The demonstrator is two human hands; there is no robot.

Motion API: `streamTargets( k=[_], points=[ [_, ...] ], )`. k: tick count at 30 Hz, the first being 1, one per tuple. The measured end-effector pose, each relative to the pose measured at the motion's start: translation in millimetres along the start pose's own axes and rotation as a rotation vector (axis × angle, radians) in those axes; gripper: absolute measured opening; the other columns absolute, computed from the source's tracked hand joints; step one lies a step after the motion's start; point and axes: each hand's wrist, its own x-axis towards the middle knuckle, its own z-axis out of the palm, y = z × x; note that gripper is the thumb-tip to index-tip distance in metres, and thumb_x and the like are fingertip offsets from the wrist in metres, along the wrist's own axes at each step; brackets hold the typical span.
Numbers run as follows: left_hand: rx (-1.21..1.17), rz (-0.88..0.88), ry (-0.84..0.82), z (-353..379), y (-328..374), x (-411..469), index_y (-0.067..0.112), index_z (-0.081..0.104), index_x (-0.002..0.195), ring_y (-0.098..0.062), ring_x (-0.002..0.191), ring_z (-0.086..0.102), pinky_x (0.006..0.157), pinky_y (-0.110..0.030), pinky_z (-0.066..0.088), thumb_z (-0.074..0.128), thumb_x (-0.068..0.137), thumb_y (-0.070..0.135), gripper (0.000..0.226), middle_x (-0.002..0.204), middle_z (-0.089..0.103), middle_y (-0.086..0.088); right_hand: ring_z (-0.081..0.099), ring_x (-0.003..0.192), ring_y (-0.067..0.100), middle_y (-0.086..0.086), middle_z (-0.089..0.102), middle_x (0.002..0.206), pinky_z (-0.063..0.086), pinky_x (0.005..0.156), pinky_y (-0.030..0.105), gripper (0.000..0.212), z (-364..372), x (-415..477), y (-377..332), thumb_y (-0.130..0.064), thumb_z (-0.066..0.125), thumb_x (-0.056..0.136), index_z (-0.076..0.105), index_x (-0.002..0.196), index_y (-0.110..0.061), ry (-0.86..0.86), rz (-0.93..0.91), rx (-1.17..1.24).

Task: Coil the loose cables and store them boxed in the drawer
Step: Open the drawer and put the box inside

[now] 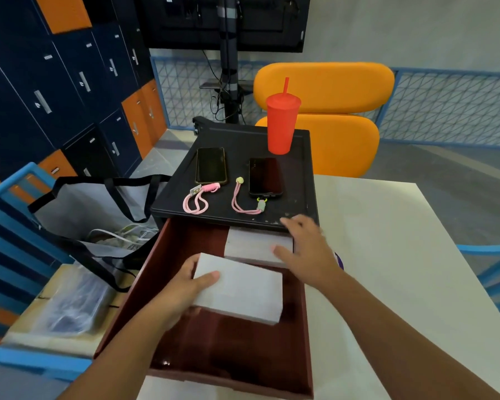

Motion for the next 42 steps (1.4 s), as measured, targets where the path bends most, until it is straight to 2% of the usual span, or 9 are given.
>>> streamTargets(
  k=[8,13,15,18,22,24,27,37,42],
  points=[
    [-0.009,-0.234,-0.090,28.3,-20.6,49.9,0.038,0.038,0.125,-0.024,0.097,0.058,0.064,-0.034,0.053,0.060,0.089,0.029,0.043,0.116,0.057,-0.004,0.016,0.140,0.034,0.008,0.012,0.155,0.028,0.109,0.046,0.058,2.2,57.7,28.1,-0.046,0.033,0.096,0.017,0.147,-0.024,-0.006,0.329,-0.197],
    [0.532,-0.122,-0.016,38.0,-22.7,68.0,0.024,0.009,0.147,-0.032,0.132,0.033,0.107,-0.040,0.035,0.081,0.066,0.031,0.108,0.146,0.031,-0.013,0.037,0.132,0.035,0.010,0.021,0.153,0.040,0.101,0.042,0.067,12.0,70.8,37.1,-0.048,0.034,0.096,0.002,0.149,-0.022,-0.030,0.457,0.006],
    [0.745,-0.064,-0.044,40.7,-19.6,62.8,0.030,-0.009,0.148,-0.034,0.137,0.018,0.108,-0.041,0.030,0.083,0.060,0.032,0.127,0.149,0.016,-0.010,0.043,0.128,0.034,0.009,0.030,0.150,0.041,0.100,0.041,0.068,12.0,72.4,39.2,-0.048,0.037,0.095,0.002,0.149,-0.023,-0.010,0.462,0.045],
    [0.887,0.035,-0.020,46.6,-20.6,62.6,0.036,-0.016,0.145,-0.030,0.131,0.025,0.101,-0.042,0.038,0.085,0.054,0.037,0.136,0.140,0.024,-0.004,0.045,0.126,0.033,0.008,0.033,0.149,0.041,0.099,0.040,0.069,13.0,72.0,41.4,-0.047,0.037,0.095,0.002,0.149,-0.024,-0.002,0.446,0.062],
    [0.874,0.052,0.109,55.2,-18.6,76.9,0.028,-0.009,0.147,-0.032,0.130,0.032,0.103,-0.043,0.036,0.084,0.050,0.052,0.136,0.143,0.028,-0.010,0.045,0.126,0.032,0.010,0.034,0.147,0.042,0.100,0.040,0.068,14.6,72.0,44.8,-0.048,0.035,0.096,0.000,0.149,-0.023,-0.006,0.419,0.032],
    [0.900,0.075,0.114,57.4,-14.6,82.8,0.023,-0.009,0.147,-0.035,0.135,0.026,0.107,-0.042,0.031,0.083,0.052,0.054,0.136,0.154,0.012,-0.011,0.045,0.126,0.032,0.011,0.034,0.147,0.042,0.101,0.041,0.068,14.5,72.7,46.9,-0.048,0.034,0.095,-0.001,0.149,-0.023,-0.011,0.411,0.006],
    [0.955,0.089,0.056,55.2,-11.6,90.2,0.021,-0.012,0.148,-0.035,0.139,0.020,0.109,-0.041,0.028,0.081,0.051,0.056,0.139,0.158,-0.005,-0.004,0.044,0.126,0.032,0.013,0.035,0.146,0.041,0.101,0.041,0.068,15.3,72.5,48.7,-0.049,0.032,0.095,-0.001,0.149,-0.024,-0.013,0.407,-0.009],
    [0.634,0.157,-0.074,24.9,-14.4,91.8,0.031,0.000,0.149,-0.025,0.144,0.002,0.117,-0.043,0.007,0.080,0.053,0.056,0.127,0.157,0.008,0.011,0.046,0.124,0.033,0.013,0.036,0.144,0.043,0.098,0.041,0.068,14.5,74.1,49.7,-0.050,0.032,0.095,-0.001,0.149,-0.024,-0.011,0.408,-0.021],
    [0.872,0.366,-0.198,36.7,11.8,37.9,0.037,0.006,0.147,-0.018,0.143,-0.010,0.115,-0.048,0.013,0.077,0.059,0.055,0.114,0.156,-0.006,0.014,0.044,0.124,0.034,0.015,0.036,0.144,0.042,0.098,0.040,0.068,11.4,74.3,49.8,-0.050,0.031,0.095,-0.002,0.149,-0.023,-0.019,0.404,0.016]
  ],
)
